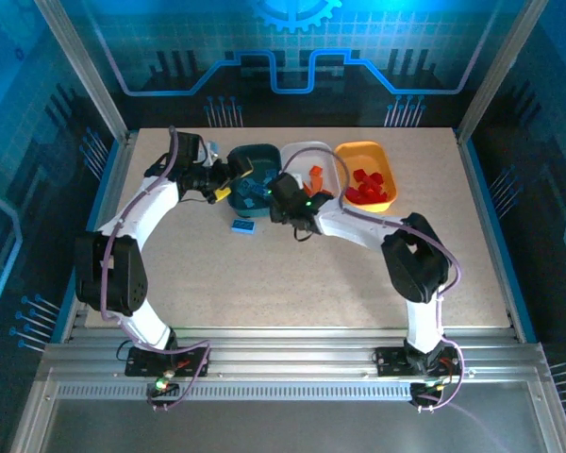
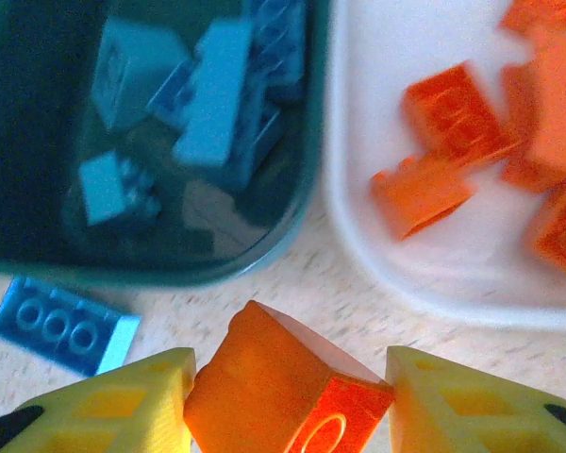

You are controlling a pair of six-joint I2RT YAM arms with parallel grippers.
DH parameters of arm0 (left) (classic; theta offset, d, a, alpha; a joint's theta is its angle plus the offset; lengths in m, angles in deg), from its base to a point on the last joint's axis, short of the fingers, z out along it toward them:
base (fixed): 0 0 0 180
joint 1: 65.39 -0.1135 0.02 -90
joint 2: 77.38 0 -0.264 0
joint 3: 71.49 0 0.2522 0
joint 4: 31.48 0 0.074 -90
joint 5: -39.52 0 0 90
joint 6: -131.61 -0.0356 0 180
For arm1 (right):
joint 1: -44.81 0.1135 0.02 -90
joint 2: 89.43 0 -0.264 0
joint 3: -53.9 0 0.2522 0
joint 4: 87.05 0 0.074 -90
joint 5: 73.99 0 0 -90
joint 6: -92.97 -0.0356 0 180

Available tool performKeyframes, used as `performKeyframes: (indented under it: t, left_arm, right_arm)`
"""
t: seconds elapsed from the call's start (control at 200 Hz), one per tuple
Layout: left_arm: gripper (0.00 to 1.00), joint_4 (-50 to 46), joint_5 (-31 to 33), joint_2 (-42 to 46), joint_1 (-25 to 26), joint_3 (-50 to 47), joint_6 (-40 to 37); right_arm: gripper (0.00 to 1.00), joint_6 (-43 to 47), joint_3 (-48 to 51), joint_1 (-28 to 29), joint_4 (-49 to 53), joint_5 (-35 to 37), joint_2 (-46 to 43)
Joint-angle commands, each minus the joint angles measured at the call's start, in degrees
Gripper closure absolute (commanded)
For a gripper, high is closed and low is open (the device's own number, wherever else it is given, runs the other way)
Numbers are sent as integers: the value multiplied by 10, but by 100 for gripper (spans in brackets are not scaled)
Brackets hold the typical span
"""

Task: Sort the legos into containers by color

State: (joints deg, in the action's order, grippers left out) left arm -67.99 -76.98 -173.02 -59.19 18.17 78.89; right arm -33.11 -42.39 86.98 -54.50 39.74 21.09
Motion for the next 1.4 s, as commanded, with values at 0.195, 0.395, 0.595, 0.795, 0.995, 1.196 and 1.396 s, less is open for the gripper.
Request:
performKeyframes:
  t: [0.195,0.395,0.595,0.795,0.995,1.196,1.396]
  left_arm:
    - [1,-102,167,15,83,31,-114]
    - [1,-111,258,49,132,-26,-118]
    - [1,-50,266,90,137,-142,-133]
    - [1,-12,295,53,143,-181,-154]
    - [1,25,317,0,148,-167,-208]
    - [1,21,339,-57,148,-132,-225]
    - [2,18,354,-90,148,-110,-235]
  right_arm:
    - [45,44,-97,-133,67,-49,58]
    - [26,72,-151,-149,98,-60,56]
    - [23,67,-82,-148,74,-76,-21]
    - [23,29,37,-141,29,-114,-103]
    - [23,23,81,-138,28,-129,-140]
    - [24,21,94,-139,31,-136,-156]
    - [24,17,104,-139,30,-141,-159]
